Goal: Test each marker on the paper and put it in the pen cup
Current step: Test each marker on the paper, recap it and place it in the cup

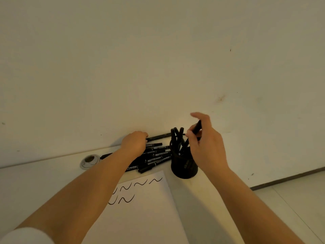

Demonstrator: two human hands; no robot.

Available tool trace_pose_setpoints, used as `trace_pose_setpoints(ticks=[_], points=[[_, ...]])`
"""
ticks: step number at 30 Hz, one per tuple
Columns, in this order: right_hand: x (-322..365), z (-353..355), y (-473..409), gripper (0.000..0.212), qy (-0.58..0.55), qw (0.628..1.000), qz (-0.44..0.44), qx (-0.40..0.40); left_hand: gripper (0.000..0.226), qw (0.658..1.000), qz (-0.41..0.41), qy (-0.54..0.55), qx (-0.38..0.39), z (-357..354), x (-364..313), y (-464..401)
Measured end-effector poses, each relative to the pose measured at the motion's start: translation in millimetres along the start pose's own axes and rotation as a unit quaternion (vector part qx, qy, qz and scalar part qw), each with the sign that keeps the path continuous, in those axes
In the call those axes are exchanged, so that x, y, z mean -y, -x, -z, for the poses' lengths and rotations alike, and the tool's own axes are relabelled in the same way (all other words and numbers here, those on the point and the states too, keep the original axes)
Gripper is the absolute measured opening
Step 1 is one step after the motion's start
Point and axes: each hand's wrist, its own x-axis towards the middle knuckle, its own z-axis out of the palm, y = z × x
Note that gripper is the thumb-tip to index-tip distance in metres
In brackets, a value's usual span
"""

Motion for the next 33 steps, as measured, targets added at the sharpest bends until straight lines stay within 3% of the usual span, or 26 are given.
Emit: trace_pose_setpoints(ticks=[3, 10, 14, 17, 18, 20, 22, 23, 27, 30, 33], points=[[-3, -3, 4, 0.027, 0.015, 0.999, 0.003, 0.035, 0.026, 0.999, 0.005, 0.005, -0.032, -8, -2, -2], [-2, 0, 10, 0.029, 0.056, 0.997, 0.033, 0.029, 0.024, 0.999, -0.010, -0.041, -0.034, -6, -5, -1], [9, 11, 21, 0.023, 0.116, 0.970, 0.181, -0.112, 0.023, 0.998, 0.009, -0.009, -0.063, 15, 5, 20], [19, 3, 46, 0.017, 0.081, 0.952, 0.291, -0.049, 0.022, 0.992, 0.040, 0.062, -0.105, 35, 13, 58], [23, -3, 55, 0.018, 0.060, 0.960, 0.272, 0.006, 0.021, 0.986, 0.049, 0.107, -0.114, 42, 13, 77], [33, -17, 72, 0.015, 0.006, 0.983, 0.113, 0.144, 0.012, 0.969, 0.039, 0.201, -0.135, 51, 8, 120], [39, -32, 83, 0.009, -0.124, 0.956, -0.091, 0.252, 0.015, 0.957, -0.024, 0.253, -0.139, 60, -1, 167], [42, -37, 87, 0.011, -0.199, 0.929, -0.159, 0.268, 0.019, 0.954, -0.056, 0.267, -0.124, 61, -4, 188], [57, -43, 101, 0.027, -0.390, 0.849, -0.209, 0.289, 0.008, 0.959, -0.092, 0.256, -0.085, 54, -3, 235], [66, -46, 112, 0.028, -0.433, 0.818, -0.243, 0.290, 0.027, 0.971, -0.112, 0.189, -0.098, 47, 4, 251], [68, -43, 119, 0.036, -0.442, 0.802, -0.270, 0.299, 0.031, 0.974, -0.142, 0.170, -0.049, 44, 7, 267]])
